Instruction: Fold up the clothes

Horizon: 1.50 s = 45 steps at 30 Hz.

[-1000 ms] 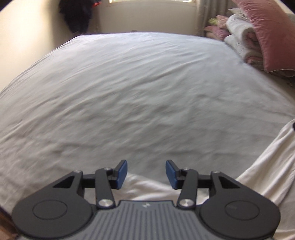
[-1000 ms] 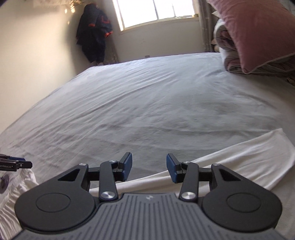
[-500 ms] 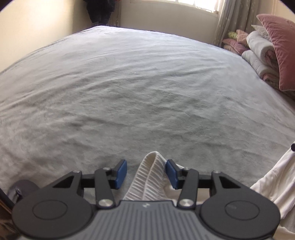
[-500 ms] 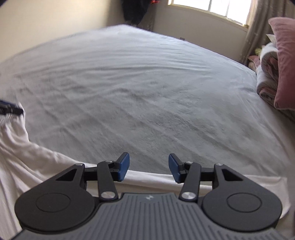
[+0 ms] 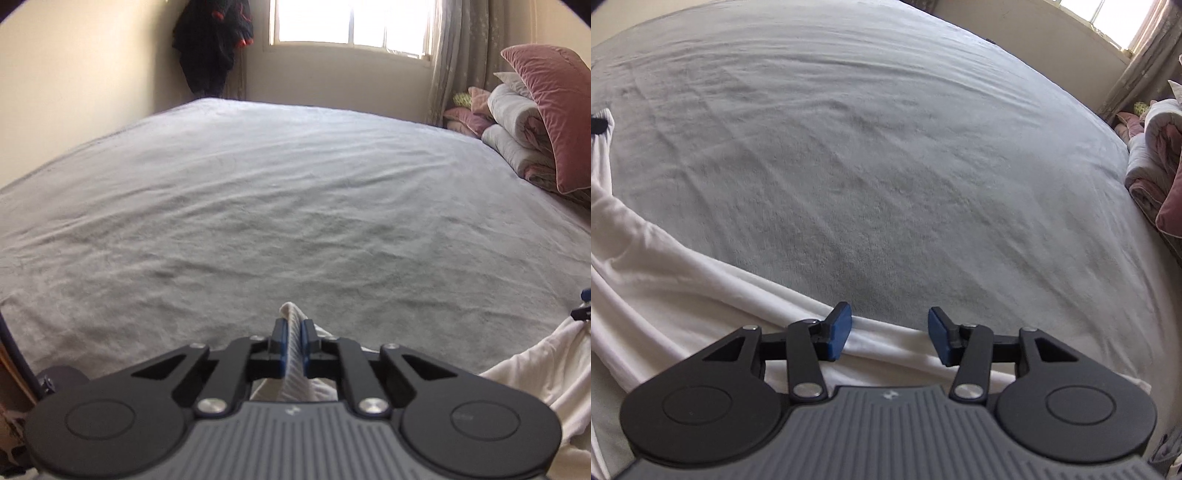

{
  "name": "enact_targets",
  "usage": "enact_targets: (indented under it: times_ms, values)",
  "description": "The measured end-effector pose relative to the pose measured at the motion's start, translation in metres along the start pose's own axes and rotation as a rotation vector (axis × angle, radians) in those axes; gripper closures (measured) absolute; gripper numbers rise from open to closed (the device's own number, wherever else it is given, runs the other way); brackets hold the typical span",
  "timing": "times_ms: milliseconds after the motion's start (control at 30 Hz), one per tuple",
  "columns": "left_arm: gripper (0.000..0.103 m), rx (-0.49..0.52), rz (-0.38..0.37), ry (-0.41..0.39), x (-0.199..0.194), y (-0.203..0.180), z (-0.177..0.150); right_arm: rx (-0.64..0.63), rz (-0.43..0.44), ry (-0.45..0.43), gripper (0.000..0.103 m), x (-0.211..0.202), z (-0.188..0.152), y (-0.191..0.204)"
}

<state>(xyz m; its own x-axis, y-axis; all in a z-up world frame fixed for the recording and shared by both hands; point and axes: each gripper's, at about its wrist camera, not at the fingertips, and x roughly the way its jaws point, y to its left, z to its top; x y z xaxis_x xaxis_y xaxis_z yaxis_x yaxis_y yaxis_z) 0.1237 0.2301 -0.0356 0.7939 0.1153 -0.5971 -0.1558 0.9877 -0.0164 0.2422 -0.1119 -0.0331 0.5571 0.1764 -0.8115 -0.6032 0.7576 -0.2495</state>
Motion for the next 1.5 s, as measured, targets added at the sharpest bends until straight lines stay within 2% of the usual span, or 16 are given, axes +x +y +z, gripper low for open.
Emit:
enact_targets:
  times_ms: [33, 67, 133, 267, 467, 567, 667, 700, 733, 767, 833, 867, 1067, 1200, 1333, 1500]
  values:
    - [0.096, -0.005, 0.004, -0.011, -0.001, 0.000, -0.001, -0.016, 0.008, 0.004, 0.087, -0.001, 0.000, 0.004]
    - [0.097, -0.013, 0.005, -0.021, -0.003, 0.001, -0.002, -0.035, 0.010, 0.010, 0.093, -0.002, 0.000, 0.009]
    - [0.097, -0.032, 0.008, -0.044, -0.006, 0.002, -0.004, -0.076, -0.007, 0.018, 0.098, -0.003, 0.001, 0.018]
    - [0.097, -0.055, 0.022, -0.107, -0.017, 0.004, -0.007, -0.065, -0.060, -0.019, 0.103, -0.010, -0.002, 0.025]
    - [0.097, -0.061, 0.073, -0.210, -0.029, 0.006, -0.005, 0.115, -0.185, -0.217, 0.103, -0.039, -0.009, 0.006]
    - [0.097, -0.083, 0.101, -0.254, -0.032, 0.009, -0.005, 0.161, -0.184, -0.249, 0.103, -0.044, -0.008, -0.002]
    - [0.097, -0.078, 0.127, -0.232, -0.026, 0.010, -0.006, 0.180, -0.172, -0.246, 0.103, -0.045, -0.007, -0.006]
    - [0.097, -0.072, 0.129, -0.220, -0.022, 0.010, -0.007, 0.184, -0.168, -0.243, 0.101, -0.044, -0.007, -0.008]
    - [0.097, -0.067, 0.131, -0.209, -0.018, 0.010, -0.007, 0.185, -0.166, -0.243, 0.091, -0.042, -0.007, -0.010]
    - [0.097, -0.066, 0.130, -0.200, -0.016, 0.010, -0.008, 0.184, -0.164, -0.242, 0.088, -0.041, -0.008, -0.012]
    - [0.097, -0.068, 0.126, -0.187, -0.012, 0.010, -0.010, 0.177, -0.165, -0.234, 0.066, -0.041, -0.011, -0.016]
    - [0.097, -0.071, 0.125, -0.185, -0.012, 0.010, -0.010, 0.168, -0.161, -0.228, 0.064, -0.040, -0.012, -0.018]
    - [0.096, -0.091, 0.116, -0.236, -0.019, 0.011, -0.012, 0.102, -0.119, -0.190, 0.064, -0.029, -0.013, -0.015]
    - [0.096, -0.106, 0.116, -0.317, -0.030, 0.011, -0.014, 0.059, -0.063, -0.171, 0.064, -0.019, -0.005, -0.005]
    - [0.096, -0.094, 0.119, -0.394, -0.037, 0.007, -0.016, 0.043, -0.059, -0.180, 0.064, -0.011, -0.001, 0.005]
    - [0.096, -0.066, 0.147, -0.269, -0.013, 0.007, -0.014, 0.097, -0.023, -0.191, 0.064, -0.009, 0.001, 0.000]
